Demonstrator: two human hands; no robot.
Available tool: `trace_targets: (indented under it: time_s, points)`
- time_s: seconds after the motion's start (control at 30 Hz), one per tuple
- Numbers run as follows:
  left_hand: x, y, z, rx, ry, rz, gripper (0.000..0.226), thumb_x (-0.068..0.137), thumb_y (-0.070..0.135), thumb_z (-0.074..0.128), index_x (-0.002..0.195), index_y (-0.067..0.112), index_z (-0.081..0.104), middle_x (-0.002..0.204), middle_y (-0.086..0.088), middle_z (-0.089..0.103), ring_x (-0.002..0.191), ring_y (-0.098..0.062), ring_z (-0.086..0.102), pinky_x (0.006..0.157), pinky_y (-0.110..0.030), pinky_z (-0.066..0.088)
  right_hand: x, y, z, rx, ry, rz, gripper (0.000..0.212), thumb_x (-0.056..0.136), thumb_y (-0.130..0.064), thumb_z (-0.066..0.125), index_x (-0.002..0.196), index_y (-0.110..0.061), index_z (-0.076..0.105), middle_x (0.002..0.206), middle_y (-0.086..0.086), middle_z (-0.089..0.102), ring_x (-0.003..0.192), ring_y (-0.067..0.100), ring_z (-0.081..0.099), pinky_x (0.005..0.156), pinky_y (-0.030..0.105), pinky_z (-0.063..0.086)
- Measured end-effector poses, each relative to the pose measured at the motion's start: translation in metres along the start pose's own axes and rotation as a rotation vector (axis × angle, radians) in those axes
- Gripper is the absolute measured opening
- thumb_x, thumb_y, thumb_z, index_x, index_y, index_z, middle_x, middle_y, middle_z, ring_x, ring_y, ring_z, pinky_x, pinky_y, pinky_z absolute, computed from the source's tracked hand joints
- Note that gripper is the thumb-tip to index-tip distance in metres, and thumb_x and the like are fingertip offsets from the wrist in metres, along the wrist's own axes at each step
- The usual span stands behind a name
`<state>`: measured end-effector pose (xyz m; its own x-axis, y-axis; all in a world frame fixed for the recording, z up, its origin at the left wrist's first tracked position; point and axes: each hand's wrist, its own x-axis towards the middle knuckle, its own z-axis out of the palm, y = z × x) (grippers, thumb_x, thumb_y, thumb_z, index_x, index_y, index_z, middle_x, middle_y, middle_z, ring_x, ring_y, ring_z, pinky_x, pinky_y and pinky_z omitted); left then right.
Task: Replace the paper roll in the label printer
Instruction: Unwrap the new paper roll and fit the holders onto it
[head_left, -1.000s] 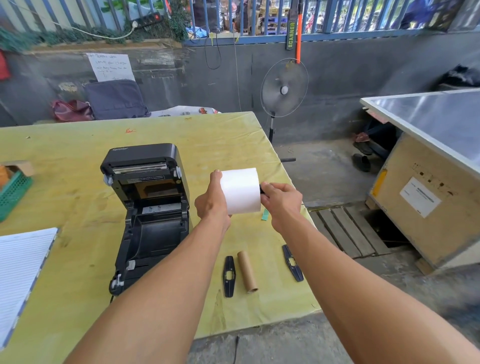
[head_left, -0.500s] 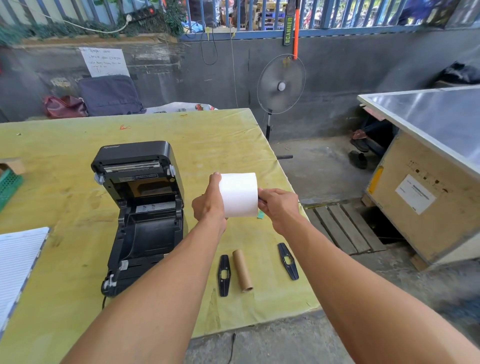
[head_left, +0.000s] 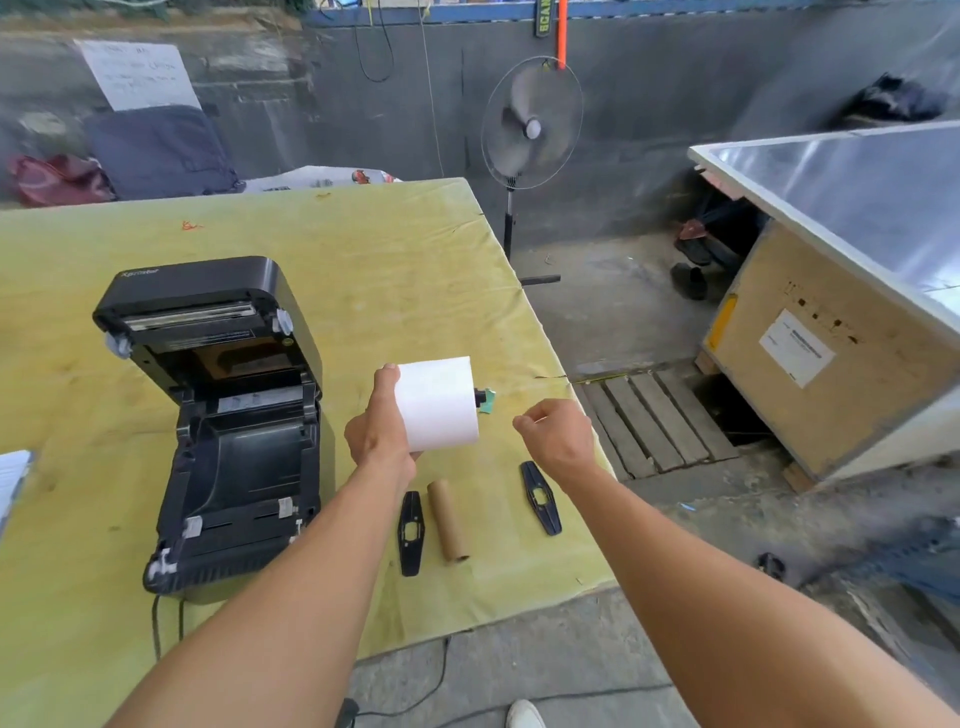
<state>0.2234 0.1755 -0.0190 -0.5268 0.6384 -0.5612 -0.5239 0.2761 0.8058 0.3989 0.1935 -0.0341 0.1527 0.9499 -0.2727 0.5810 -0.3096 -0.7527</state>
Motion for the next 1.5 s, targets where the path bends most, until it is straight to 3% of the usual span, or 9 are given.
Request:
trace_targets:
  time_s: [0.17,0.3,0.43,0.7,0.9,1.03,1.13,1.27,1.5]
  points:
    - [0.005,-0.018,-0.005,-0.024,0.007,-0.016,0.036,0.071,0.048,0.074,0.086,0.018,0.06,0.088,-0.004,0.069,0.074,-0.026,0.068,0.068,-0.038,0.053,0.005,0.023,0.006,-0.222,-0.027,0.043,0.012,0.088,-0.009,0.059,0.089,-0.001,0.069,0.088,0.012,0.071,0.081,0.031,0.067,0.064,0.037,0.053]
    - [0.006,-0.026,-0.006,-0.035,0.039,-0.027,0.033,0.075,0.045,0.074,0.083,0.017,0.058,0.085,-0.004,0.068,0.072,-0.026,0.067,0.071,-0.041,0.054,0.001,0.041,0.011,-0.422,-0.109,0.042,0.033,0.094,-0.012,0.054,0.064,-0.01,0.039,0.066,0.006,0.049,0.052,0.022,0.044,0.042,0.027,0.033]
    - [0.008,-0.028,-0.006,-0.029,0.047,-0.021,0.033,0.075,0.046,0.074,0.083,0.018,0.057,0.085,-0.004,0.067,0.071,-0.024,0.067,0.074,-0.043,0.055,-0.007,0.056,0.018,-0.503,-0.164,-0.017,0.036,0.096,-0.02,0.053,0.063,-0.014,0.04,0.075,0.012,0.06,0.069,0.034,0.064,0.054,0.031,0.046]
    - [0.009,-0.034,-0.005,-0.016,0.064,-0.02,0.035,0.076,0.045,0.073,0.082,0.018,0.054,0.085,-0.005,0.067,0.071,-0.025,0.067,0.074,-0.043,0.053,-0.006,0.057,0.026,-0.552,-0.143,-0.055,0.037,0.094,-0.01,0.053,0.06,-0.016,0.038,0.068,0.006,0.048,0.069,0.032,0.054,0.055,0.03,0.037]
    - [0.009,-0.033,-0.013,-0.013,0.032,-0.028,0.034,0.073,0.046,0.074,0.085,0.018,0.059,0.087,-0.005,0.069,0.073,-0.027,0.069,0.072,-0.043,0.052,-0.001,0.061,0.025,-0.437,-0.154,0.077,0.038,0.09,-0.041,0.06,0.068,-0.012,0.049,0.074,0.006,0.058,0.061,0.026,0.059,0.052,0.028,0.045]
    - [0.012,-0.024,-0.016,0.0,0.006,-0.032,0.037,0.069,0.049,0.075,0.086,0.018,0.063,0.09,-0.006,0.072,0.075,-0.027,0.07,0.071,-0.042,0.055,0.005,0.046,0.02,-0.184,-0.181,0.147,0.029,0.079,-0.028,0.071,0.072,-0.004,0.057,0.064,0.008,0.058,0.05,0.02,0.053,0.05,0.026,0.046]
    - [0.011,-0.014,-0.017,0.023,-0.007,-0.031,0.037,0.071,0.049,0.073,0.089,0.019,0.063,0.092,-0.005,0.071,0.075,-0.025,0.07,0.074,-0.041,0.056,0.015,0.025,0.01,0.276,-0.204,0.122,0.033,0.08,-0.018,0.075,0.1,0.008,0.067,0.085,0.015,0.071,0.079,0.028,0.07,0.08,0.043,0.06]
    - [0.007,0.004,-0.012,0.02,-0.039,-0.034,0.038,0.073,0.049,0.071,0.095,0.02,0.062,0.096,-0.006,0.07,0.078,-0.025,0.068,0.073,-0.039,0.056,0.011,-0.006,-0.01,0.485,-0.356,-0.023,0.034,0.086,-0.014,0.076,0.118,-0.006,0.069,0.103,0.004,0.072,0.089,0.012,0.069,0.073,0.026,0.055]
    - [-0.004,0.031,-0.005,0.002,-0.128,0.0,0.069,0.063,0.055,0.072,0.119,0.017,0.058,0.109,-0.011,0.07,0.087,-0.029,0.07,0.074,-0.044,0.058,0.003,-0.044,-0.019,0.527,-0.456,-0.204,0.021,0.089,-0.008,0.071,0.097,-0.028,0.073,0.111,0.004,0.075,0.098,0.013,0.069,0.09,0.034,0.056]
